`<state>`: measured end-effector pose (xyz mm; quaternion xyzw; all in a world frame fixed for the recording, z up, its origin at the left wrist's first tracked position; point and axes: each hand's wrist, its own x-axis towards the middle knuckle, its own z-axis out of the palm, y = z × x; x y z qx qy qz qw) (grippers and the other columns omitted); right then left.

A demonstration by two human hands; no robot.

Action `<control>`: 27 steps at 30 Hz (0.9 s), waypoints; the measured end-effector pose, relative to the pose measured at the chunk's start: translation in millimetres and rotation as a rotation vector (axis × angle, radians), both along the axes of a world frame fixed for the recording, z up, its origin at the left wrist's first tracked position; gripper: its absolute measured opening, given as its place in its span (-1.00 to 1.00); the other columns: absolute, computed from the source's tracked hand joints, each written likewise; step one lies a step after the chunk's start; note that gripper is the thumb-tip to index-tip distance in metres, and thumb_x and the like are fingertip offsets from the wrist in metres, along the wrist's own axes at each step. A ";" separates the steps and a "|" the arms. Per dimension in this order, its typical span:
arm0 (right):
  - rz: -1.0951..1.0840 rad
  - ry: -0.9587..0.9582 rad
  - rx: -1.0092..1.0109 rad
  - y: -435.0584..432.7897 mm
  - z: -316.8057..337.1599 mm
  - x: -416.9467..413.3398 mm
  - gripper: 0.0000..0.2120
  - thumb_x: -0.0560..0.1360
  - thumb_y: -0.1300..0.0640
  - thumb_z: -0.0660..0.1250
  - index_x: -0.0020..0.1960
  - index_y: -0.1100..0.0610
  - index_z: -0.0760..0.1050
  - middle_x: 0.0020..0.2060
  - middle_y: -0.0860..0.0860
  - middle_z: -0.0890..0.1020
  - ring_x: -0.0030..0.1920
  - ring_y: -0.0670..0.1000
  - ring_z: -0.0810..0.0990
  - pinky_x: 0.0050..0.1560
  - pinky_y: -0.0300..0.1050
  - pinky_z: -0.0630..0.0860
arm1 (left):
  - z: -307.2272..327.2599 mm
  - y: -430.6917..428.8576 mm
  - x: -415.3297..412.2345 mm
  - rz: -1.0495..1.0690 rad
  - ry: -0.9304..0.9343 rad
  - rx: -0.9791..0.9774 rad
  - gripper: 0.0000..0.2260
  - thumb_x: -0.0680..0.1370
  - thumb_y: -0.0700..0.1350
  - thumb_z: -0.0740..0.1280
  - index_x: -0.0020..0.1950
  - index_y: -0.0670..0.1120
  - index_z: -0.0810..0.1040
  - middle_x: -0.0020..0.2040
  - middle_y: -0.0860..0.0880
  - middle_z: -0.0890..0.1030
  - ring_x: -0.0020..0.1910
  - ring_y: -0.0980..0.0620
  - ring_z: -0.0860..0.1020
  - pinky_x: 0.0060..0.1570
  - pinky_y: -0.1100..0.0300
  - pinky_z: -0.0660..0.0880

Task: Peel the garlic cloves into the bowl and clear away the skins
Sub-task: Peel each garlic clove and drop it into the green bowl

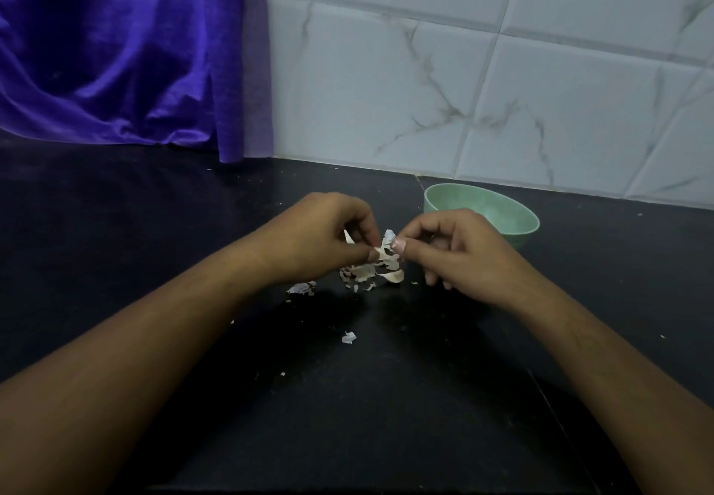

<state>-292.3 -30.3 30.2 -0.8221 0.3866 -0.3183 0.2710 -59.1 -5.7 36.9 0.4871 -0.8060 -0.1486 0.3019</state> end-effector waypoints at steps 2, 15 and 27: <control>0.025 -0.016 0.052 2.6 0.2 1.8 -0.90 0.57 0.07 0.47 -0.04 0.10 0.68 -0.33 0.05 0.69 -0.40 -0.02 0.61 -0.42 -0.16 0.48 | 1.5 -0.6 0.5 0.017 0.087 -0.006 -0.91 0.51 -0.08 0.56 -0.08 0.06 0.68 -0.22 0.15 0.71 -0.25 0.15 0.66 -0.20 0.18 0.58; -0.023 -0.199 0.089 6.5 -6.0 14.5 -0.96 0.55 0.29 0.46 -0.08 0.21 0.68 -0.36 0.17 0.69 -0.31 0.15 0.73 -0.29 -0.07 0.62 | 1.4 4.2 -4.5 0.047 0.052 -0.116 -0.93 0.48 -0.05 0.58 -0.09 0.09 0.74 -0.27 0.19 0.70 -0.29 0.21 0.64 -0.19 0.13 0.60; -0.137 -0.356 0.182 13.6 -5.6 24.3 -0.80 0.49 0.40 0.35 -0.28 0.26 0.58 -0.38 0.18 0.66 -0.41 0.08 0.69 -0.40 -0.16 0.52 | -2.0 9.9 -16.3 0.128 -0.113 -0.324 -0.92 0.51 0.08 0.53 -0.02 0.14 0.71 -0.27 0.22 0.64 -0.24 0.16 0.59 -0.17 0.10 0.55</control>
